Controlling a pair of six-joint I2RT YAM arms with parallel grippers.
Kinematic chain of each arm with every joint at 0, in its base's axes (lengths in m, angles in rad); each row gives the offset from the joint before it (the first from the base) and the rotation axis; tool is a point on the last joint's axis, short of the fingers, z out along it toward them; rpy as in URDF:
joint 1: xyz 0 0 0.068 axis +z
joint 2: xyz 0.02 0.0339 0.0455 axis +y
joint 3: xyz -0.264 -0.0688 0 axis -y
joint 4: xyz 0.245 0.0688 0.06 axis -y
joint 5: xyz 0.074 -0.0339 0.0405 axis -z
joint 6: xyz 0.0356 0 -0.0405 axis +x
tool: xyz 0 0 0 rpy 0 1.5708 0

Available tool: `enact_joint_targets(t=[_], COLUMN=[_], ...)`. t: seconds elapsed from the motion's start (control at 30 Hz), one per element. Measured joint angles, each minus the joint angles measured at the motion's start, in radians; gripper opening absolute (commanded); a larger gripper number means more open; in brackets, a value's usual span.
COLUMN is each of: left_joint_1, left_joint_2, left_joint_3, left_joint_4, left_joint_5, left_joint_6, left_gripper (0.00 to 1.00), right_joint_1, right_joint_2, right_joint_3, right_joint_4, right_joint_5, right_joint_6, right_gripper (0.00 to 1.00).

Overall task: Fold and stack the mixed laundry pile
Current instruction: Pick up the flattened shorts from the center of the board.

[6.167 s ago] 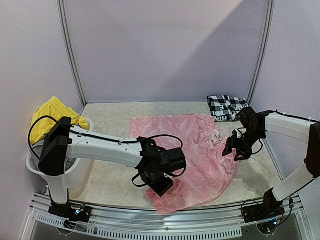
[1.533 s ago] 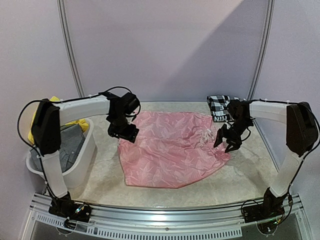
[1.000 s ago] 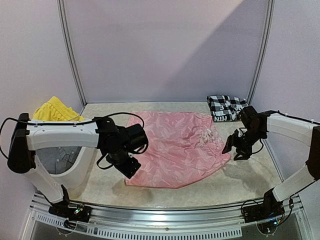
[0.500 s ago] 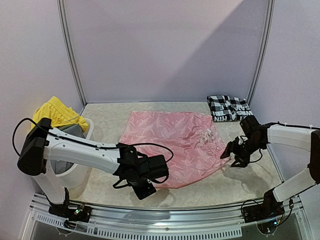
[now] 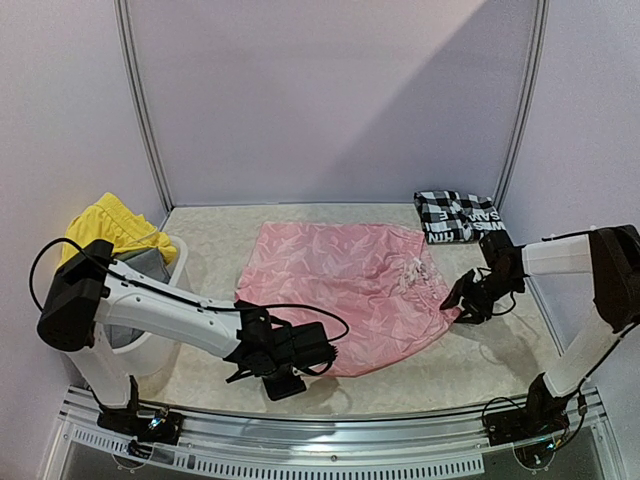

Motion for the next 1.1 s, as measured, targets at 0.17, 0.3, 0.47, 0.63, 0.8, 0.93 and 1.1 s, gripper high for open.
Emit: enact_joint_targets(t=[0.17,0.3,0.47,0.63,0.8,0.93,1.1], left_joint_1=[0.0,0.005,0.011,0.011,0.01,0.005,0.0], left_joint_2=[-0.007,-0.006,-0.005,-0.014,-0.084,-0.145,-0.194], left_joint_3=[-0.022,-0.037,-0.037,-0.037,-0.029,-0.002,0.024], left_joint_4=[0.051,0.084,0.097,0.09,0.048,0.005,-0.045], left_joint_5=[-0.031,-0.053,-0.07,-0.067,-0.05,-0.016,0.032], left_joint_6=[0.05,0.075,0.109,0.112,0.106,0.095,0.076], left_gripper=[0.36,0.06,0.0,0.0,0.0,0.0,0.0], right_joint_1=[-0.005,-0.006,-0.006,-0.006,-0.006,-0.006,-0.006], right_joint_2=[0.058,0.073,0.075,0.053,-0.044,-0.13,-0.228], right_joint_3=[0.028,0.034,0.058,0.079,0.079,0.076,0.053], right_joint_4=[0.019,0.011,-0.04,-0.114,-0.212,-0.282,-0.367], right_joint_5=[-0.035,-0.041,-0.039,-0.031,-0.021,-0.016,-0.009], right_joint_6=[-0.037,-0.068,-0.077,-0.077,-0.076,-0.072,-0.061], right_gripper=[0.13,0.0,0.0,0.0,0.0,0.0,0.0])
